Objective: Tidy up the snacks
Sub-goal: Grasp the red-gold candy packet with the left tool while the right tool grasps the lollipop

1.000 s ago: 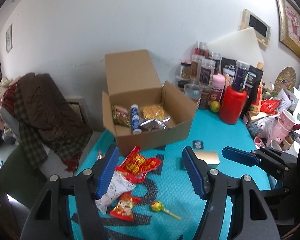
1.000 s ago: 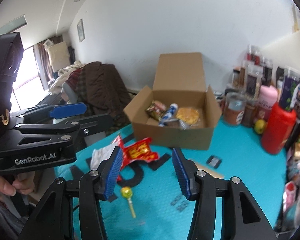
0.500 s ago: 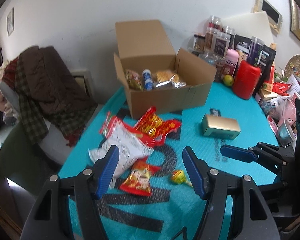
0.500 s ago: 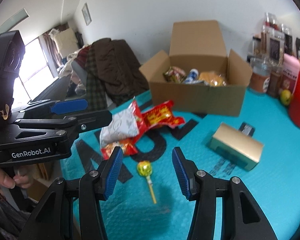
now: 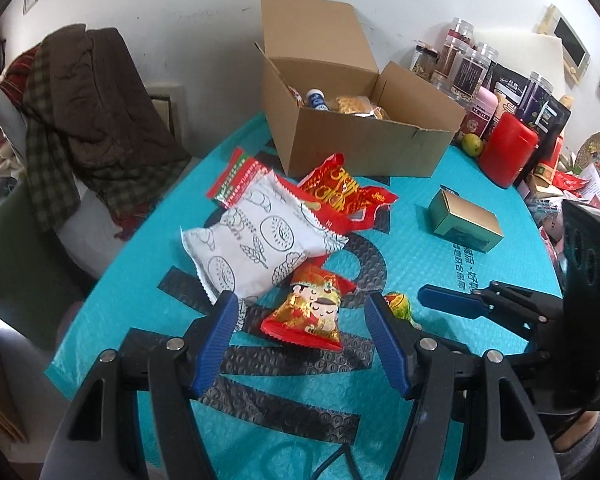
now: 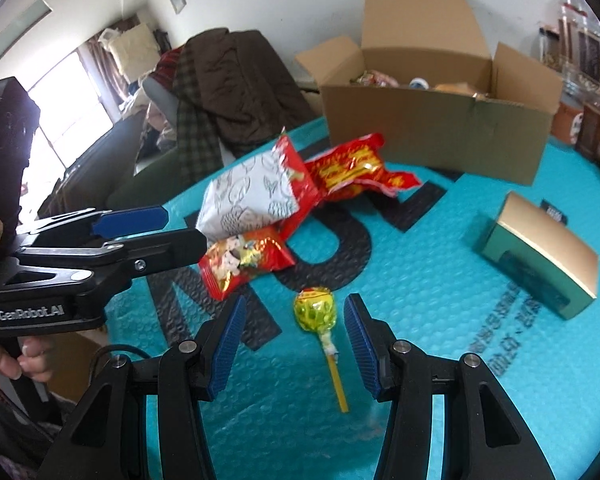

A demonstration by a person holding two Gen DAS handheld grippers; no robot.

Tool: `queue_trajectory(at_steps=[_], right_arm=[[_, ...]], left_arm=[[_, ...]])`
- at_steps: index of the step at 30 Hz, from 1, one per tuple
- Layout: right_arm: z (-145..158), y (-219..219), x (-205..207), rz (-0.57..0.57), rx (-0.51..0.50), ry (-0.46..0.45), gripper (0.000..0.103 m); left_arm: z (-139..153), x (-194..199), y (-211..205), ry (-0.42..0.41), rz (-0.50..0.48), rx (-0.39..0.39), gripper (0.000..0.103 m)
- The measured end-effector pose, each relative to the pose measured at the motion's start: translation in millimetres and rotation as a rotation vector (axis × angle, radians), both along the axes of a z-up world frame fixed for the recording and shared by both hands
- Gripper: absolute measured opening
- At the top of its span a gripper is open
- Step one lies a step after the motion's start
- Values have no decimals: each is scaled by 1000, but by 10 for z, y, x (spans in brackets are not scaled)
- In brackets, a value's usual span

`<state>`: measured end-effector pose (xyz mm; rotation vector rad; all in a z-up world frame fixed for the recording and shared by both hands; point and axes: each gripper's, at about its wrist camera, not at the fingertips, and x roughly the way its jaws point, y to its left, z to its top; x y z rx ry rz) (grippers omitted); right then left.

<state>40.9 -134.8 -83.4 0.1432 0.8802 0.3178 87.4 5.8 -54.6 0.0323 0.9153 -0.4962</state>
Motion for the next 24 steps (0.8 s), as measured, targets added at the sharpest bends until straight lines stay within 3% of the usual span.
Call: queue_trajectory(at_steps=[4, 7, 11, 22, 24], right_arm=[[-115, 11, 67, -1, -6, 31, 51], [-141, 4, 85, -2, -11, 37, 44], [-169, -15, 96, -8, -33, 42, 25], [-88, -219, 20, -39, -33, 32, 25], [-78, -283, -16, -57, -31, 32, 25]], left_arm=[[-62, 40, -17, 9, -12, -5, 65], [-108, 82, -60, 29, -33, -19, 65], [-146, 127, -126, 32, -52, -18, 65], [-322, 146, -341, 26, -82, 58, 65], [-353, 151, -365, 29, -85, 59, 46]])
